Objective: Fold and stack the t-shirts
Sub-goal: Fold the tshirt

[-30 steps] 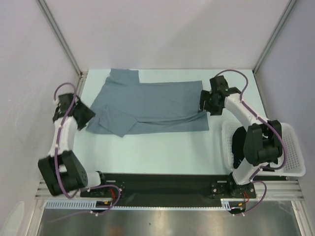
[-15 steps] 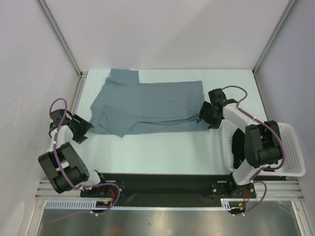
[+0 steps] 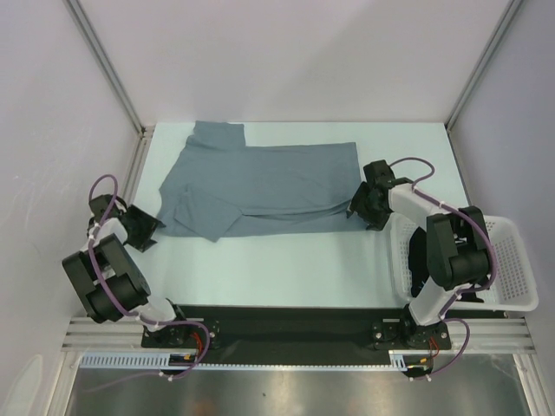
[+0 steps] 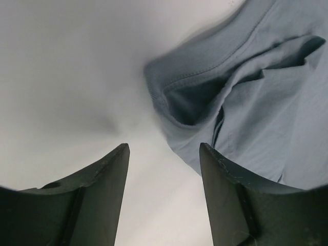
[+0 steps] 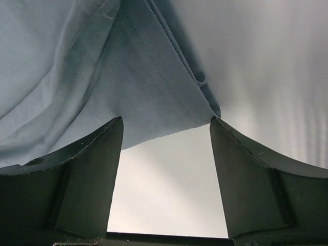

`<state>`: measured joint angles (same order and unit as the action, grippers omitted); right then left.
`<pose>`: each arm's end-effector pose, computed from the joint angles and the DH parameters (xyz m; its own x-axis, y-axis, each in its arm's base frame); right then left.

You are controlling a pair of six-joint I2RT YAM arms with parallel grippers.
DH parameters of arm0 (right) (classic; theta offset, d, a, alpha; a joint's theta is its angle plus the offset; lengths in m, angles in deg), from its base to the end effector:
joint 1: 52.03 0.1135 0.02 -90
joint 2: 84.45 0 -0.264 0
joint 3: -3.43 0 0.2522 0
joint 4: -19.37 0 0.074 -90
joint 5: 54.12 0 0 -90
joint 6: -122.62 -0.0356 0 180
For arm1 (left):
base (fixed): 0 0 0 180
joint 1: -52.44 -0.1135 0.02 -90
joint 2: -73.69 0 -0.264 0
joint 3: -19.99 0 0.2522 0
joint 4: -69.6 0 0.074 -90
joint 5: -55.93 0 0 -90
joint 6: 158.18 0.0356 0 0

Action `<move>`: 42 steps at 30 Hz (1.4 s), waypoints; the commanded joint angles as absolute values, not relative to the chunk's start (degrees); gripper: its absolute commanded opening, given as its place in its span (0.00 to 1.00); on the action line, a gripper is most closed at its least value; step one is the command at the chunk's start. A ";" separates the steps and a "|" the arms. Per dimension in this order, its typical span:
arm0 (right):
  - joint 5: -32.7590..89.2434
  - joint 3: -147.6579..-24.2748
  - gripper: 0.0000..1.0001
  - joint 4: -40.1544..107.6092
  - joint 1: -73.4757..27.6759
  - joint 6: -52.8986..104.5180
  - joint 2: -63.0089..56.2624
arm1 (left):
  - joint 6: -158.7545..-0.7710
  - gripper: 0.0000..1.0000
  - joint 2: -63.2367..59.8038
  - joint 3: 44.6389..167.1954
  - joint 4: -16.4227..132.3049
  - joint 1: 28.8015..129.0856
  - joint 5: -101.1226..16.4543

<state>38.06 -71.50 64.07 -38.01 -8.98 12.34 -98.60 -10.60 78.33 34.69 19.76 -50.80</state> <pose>0.3194 0.0784 0.1812 -0.8166 0.4799 -0.3206 0.4209 0.8753 0.2380 0.2354 0.1389 0.1714 -0.4319 -0.8531 -0.2926 -0.7164 0.5216 -0.4634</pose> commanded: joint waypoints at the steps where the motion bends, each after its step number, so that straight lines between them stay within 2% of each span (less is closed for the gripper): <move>1: 38.96 -71.42 0.73 62.23 -38.05 -9.48 13.37 | -97.45 0.62 -11.91 79.36 36.76 18.69 -50.51; 7: 38.52 -71.42 0.74 61.61 -38.40 -9.04 14.60 | -97.19 0.50 -14.81 80.42 38.61 18.61 -50.42; 13: 38.61 -71.86 0.71 63.01 -39.28 -9.21 15.57 | -96.13 0.26 -17.89 82.26 38.44 18.61 -50.33; 18: 39.84 -70.98 0.70 64.85 -39.19 -9.56 12.84 | -95.43 0.13 -17.80 82.53 38.52 18.61 -50.07; 19: 39.93 -71.06 0.70 65.38 -39.19 -9.48 12.67 | -95.34 0.10 -17.89 82.61 38.44 18.61 -49.98; 20: 39.93 -70.98 0.70 65.91 -39.19 -9.30 12.14 | -95.17 0.00 -17.98 82.70 38.17 18.61 -49.81; 26: 41.42 -68.78 0.73 67.06 -39.19 -8.77 8.63 | -94.90 0.00 -18.24 83.23 37.64 18.52 -48.75; 31: 41.68 -67.81 0.70 64.43 -40.25 -8.25 10.29 | -95.16 0.00 -18.95 84.19 37.03 18.61 -48.66; 37: 42.04 -68.51 0.59 61.87 -40.60 -7.28 14.33 | -95.08 0.00 -18.86 84.46 35.97 18.52 -48.22; 38: 42.12 -68.43 0.46 62.13 -40.51 -7.37 14.51 | -95.25 0.00 -18.77 84.63 35.63 18.52 -47.96; 41: 42.73 -67.12 0.22 63.09 -40.25 -7.37 14.16 | -95.25 0.00 -18.60 84.99 34.92 18.34 -47.43; 42: 44.57 -66.85 0.08 63.97 -40.08 -7.63 14.07 | -95.34 0.00 -18.42 85.16 34.66 18.17 -46.21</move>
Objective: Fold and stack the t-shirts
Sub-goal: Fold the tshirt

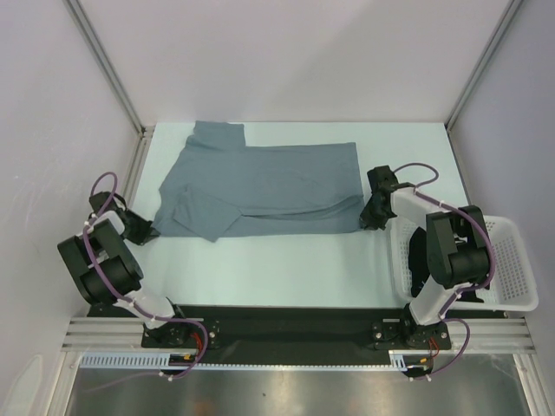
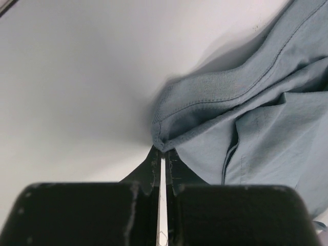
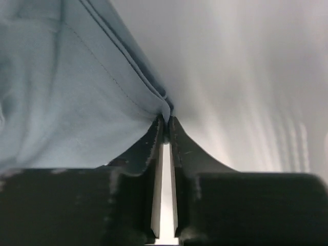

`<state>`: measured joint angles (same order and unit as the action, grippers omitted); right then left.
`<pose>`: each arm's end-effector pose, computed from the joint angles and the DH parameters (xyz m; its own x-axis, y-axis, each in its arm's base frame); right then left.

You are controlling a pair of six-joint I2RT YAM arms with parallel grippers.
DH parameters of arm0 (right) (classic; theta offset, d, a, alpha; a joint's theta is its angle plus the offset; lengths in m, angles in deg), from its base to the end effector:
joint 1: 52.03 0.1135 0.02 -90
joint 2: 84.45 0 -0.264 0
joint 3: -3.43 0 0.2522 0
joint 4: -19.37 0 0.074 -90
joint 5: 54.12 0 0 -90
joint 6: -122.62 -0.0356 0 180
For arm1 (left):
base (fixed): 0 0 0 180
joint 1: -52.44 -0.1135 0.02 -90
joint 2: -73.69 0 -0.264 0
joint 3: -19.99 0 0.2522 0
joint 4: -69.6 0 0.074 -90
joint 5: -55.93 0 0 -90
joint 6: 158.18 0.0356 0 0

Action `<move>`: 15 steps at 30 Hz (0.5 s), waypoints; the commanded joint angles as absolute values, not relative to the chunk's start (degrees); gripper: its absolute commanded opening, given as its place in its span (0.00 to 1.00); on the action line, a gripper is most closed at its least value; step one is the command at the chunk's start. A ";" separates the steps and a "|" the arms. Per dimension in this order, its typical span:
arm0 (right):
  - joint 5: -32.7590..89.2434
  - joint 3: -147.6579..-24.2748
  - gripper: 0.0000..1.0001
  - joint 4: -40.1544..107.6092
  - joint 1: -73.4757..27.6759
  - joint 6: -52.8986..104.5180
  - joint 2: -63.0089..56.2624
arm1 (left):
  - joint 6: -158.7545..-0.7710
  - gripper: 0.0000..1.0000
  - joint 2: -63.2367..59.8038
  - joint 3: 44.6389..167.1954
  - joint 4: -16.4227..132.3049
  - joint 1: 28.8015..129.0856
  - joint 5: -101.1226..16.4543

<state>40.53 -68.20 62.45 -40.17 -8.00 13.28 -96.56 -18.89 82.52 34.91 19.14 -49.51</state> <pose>0.3146 0.0631 0.1618 -0.8093 0.4931 -0.3191 0.4615 0.8700 0.1739 0.2529 0.1548 0.1530 -0.4586 -0.8494 -0.2610 -0.7414 0.5277 -0.4147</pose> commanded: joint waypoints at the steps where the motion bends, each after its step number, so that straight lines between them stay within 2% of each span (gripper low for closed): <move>1: 45.72 -66.58 0.02 64.85 -40.07 -7.98 13.90 | -95.43 0.00 -18.25 85.25 33.96 17.56 -45.59; 6: 53.62 -65.27 0.00 69.16 -39.28 -7.10 12.93 | -97.27 0.00 -17.45 84.11 32.02 14.30 -42.87; 15: 52.23 -64.12 0.00 70.75 -37.79 -5.96 10.82 | -97.36 0.00 -14.29 81.65 30.53 13.25 -41.37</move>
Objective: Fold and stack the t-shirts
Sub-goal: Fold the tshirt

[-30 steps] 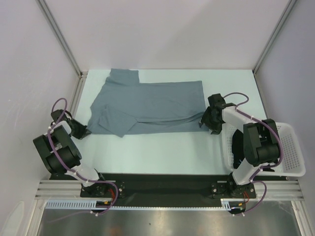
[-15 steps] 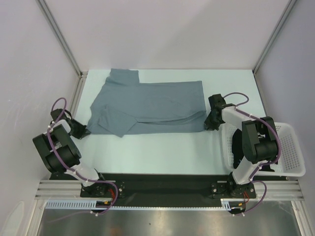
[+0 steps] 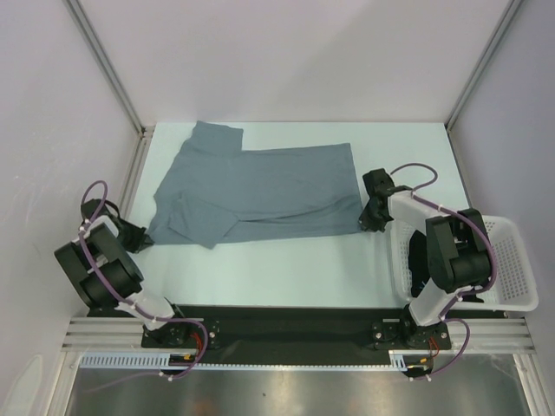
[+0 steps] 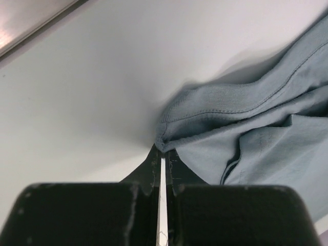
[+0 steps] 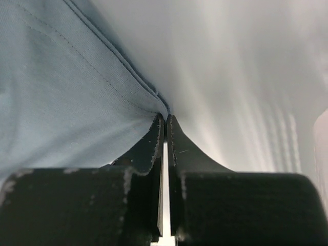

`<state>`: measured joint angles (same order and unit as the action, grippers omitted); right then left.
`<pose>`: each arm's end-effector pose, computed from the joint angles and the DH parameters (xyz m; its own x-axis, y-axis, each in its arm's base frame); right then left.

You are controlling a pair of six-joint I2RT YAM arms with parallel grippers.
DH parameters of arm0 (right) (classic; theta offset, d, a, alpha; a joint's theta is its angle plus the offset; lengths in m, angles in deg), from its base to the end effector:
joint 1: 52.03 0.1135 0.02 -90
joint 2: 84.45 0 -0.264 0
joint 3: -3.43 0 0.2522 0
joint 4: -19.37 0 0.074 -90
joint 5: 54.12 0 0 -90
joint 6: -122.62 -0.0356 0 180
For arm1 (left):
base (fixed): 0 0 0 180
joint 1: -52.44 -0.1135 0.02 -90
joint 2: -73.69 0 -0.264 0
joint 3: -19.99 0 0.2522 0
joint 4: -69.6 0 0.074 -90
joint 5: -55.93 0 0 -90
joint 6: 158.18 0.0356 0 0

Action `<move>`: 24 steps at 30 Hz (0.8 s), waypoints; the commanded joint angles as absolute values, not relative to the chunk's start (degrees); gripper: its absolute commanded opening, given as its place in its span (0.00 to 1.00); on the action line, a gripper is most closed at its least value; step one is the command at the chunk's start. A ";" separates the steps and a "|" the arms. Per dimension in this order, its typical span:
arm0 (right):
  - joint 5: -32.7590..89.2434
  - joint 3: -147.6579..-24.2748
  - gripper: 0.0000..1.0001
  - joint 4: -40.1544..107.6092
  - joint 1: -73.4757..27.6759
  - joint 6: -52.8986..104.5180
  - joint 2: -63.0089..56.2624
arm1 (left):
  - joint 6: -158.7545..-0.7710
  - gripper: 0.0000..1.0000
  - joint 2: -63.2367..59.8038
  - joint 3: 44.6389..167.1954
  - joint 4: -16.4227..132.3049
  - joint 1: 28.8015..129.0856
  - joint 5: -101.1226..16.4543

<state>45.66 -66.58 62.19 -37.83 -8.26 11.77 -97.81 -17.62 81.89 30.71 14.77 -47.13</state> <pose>0.3058 0.0711 0.1627 -0.8041 0.4618 -0.3744 0.4542 0.8835 0.1143 0.2312 0.1684 0.1526 -0.3777 -0.9000 -0.2176 -0.8236 0.4339 -0.3653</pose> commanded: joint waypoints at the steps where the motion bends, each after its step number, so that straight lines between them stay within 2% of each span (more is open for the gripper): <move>1: 51.97 -63.86 0.00 71.01 -37.27 -5.61 9.60 | -97.36 0.05 -13.33 81.13 29.74 13.24 -41.02; 2: 49.44 -64.03 0.00 70.66 -37.17 -4.22 9.07 | -97.54 0.17 -12.28 80.51 29.56 13.24 -40.58; 3: 48.81 -64.38 0.14 70.84 -36.65 -2.03 8.63 | -97.63 0.31 -9.14 79.81 29.47 13.24 -40.58; 4: 49.06 -65.26 0.27 71.88 -36.56 -1.48 8.01 | -97.97 0.55 -7.28 78.32 29.04 13.33 -40.32; 5: 48.46 -66.66 0.37 73.37 -36.47 -0.61 7.48 | -98.33 0.63 -5.60 77.61 28.86 13.33 -39.97; 6: 48.19 -67.54 0.45 73.91 -36.21 0.53 6.78 | -98.24 0.67 -2.89 77.08 28.59 13.42 -40.14; 9: 47.84 -71.13 0.60 75.49 -35.94 4.75 3.62 | -98.24 0.69 -0.32 76.55 26.05 14.30 -39.35; 11: 43.65 -73.25 0.61 74.54 -35.51 8.70 2.39 | -98.33 0.66 3.01 76.81 24.73 16.66 -38.73; 12: 42.57 -75.26 0.70 74.53 -35.24 9.59 2.21 | -98.33 0.65 4.07 76.90 24.64 17.72 -39.86; 13: 41.34 -76.33 0.70 74.35 -34.54 10.47 2.21 | -98.42 0.63 5.91 77.08 25.07 20.51 -40.92; 14: 38.55 -77.03 0.71 73.83 -34.36 12.04 2.21 | -98.16 0.62 6.53 77.34 25.42 22.28 -42.49; 16: 36.59 -78.18 0.79 73.13 -33.66 13.02 2.56 | -98.24 0.65 7.24 77.34 27.34 27.36 -47.66; 19: 30.18 -78.01 0.80 72.07 -32.87 13.64 3.70 | -98.94 0.70 5.14 75.32 32.09 29.85 -57.59; 24: 28.77 -73.36 0.81 69.26 -32.43 10.13 4.31 | -97.45 0.66 3.03 76.72 29.30 30.03 -55.61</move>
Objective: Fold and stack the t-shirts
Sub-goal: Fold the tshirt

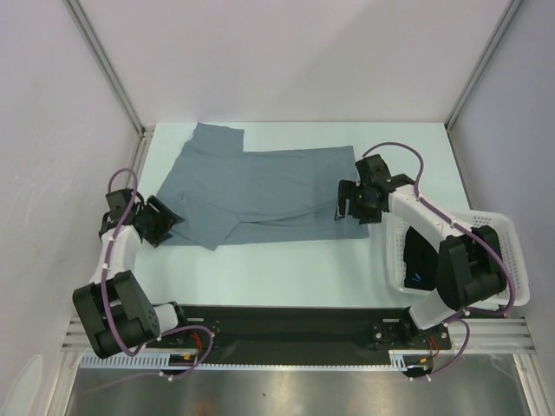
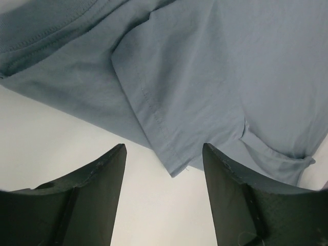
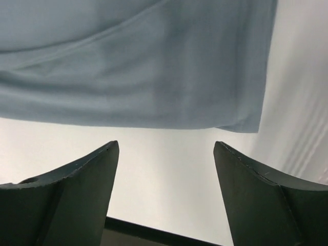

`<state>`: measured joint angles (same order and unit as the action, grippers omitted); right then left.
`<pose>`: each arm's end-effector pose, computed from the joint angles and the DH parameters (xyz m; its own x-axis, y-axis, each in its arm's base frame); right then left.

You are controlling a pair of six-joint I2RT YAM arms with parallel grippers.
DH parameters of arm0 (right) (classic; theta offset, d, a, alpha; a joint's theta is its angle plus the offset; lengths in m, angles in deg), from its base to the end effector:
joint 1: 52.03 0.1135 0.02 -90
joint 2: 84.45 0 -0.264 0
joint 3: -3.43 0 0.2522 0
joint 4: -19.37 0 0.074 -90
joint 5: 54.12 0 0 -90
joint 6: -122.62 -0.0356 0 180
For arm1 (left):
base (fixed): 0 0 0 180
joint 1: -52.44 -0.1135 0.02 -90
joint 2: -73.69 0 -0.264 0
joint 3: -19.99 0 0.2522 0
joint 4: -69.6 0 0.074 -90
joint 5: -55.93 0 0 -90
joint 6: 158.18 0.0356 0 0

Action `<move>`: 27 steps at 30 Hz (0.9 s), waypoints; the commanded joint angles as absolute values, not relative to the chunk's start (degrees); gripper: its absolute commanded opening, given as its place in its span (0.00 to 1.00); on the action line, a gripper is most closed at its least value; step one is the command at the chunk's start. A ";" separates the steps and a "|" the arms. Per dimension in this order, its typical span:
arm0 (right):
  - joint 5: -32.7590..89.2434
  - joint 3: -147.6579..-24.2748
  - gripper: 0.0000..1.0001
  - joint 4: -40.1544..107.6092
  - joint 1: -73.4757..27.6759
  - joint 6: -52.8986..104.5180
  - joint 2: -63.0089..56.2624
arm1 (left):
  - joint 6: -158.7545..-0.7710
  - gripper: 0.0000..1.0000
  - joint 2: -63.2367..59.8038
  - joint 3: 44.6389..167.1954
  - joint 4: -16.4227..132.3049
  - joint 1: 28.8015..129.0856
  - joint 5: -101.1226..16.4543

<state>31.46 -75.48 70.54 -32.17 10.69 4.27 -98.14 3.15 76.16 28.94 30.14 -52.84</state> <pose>0.2960 0.1098 0.2387 -0.9026 0.0699 -0.4248 -0.0397 0.9690 0.2437 0.2246 0.0797 0.2116 -0.5626 -0.7418 -0.3649 -0.5421 0.6643 -0.5147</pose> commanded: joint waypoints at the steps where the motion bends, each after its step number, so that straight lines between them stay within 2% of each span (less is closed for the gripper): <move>1: 28.33 -72.57 0.80 68.82 -32.51 10.21 4.40 | -97.28 0.67 3.11 76.99 28.86 30.12 -55.52; 4: 28.24 -70.89 0.80 67.15 -32.51 10.82 4.23 | -97.54 0.67 2.94 76.90 29.73 30.03 -55.25; 8: 15.28 -71.24 0.79 60.57 -30.76 12.06 6.58 | -96.22 0.66 -1.36 78.83 29.56 30.03 -55.17; 12: 8.65 -76.49 0.77 53.28 -24.36 10.04 12.21 | -93.76 0.58 -5.23 81.90 29.03 29.94 -52.90; 13: 6.46 -77.73 0.76 49.78 -21.56 8.04 13.62 | -92.80 0.56 -6.54 83.13 28.94 29.94 -52.27; 17: -0.14 -84.76 0.57 40.80 -15.21 -1.00 22.92 | -92.00 0.54 -9.44 85.07 29.73 28.28 -50.77; 20: 1.42 -89.25 0.60 36.39 -10.46 -5.06 26.01 | -91.83 0.54 -13.31 86.30 30.88 27.48 -51.39; 22: 2.48 -91.70 0.66 34.29 -8.01 -7.18 29.18 | -91.74 0.54 -15.16 87.27 31.14 27.40 -51.21; 26: 4.33 -96.63 0.70 35.07 -3.79 -10.26 34.98 | -91.65 0.55 -18.06 87.45 32.11 27.40 -51.65; 27: 4.50 -96.99 0.74 34.46 -2.90 -11.66 35.69 | -91.74 0.55 -18.42 87.28 32.37 27.40 -51.65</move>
<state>3.94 -93.77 37.86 -5.11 -6.69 32.88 -93.42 -17.64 85.52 30.67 27.60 -51.77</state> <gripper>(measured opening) 0.718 0.549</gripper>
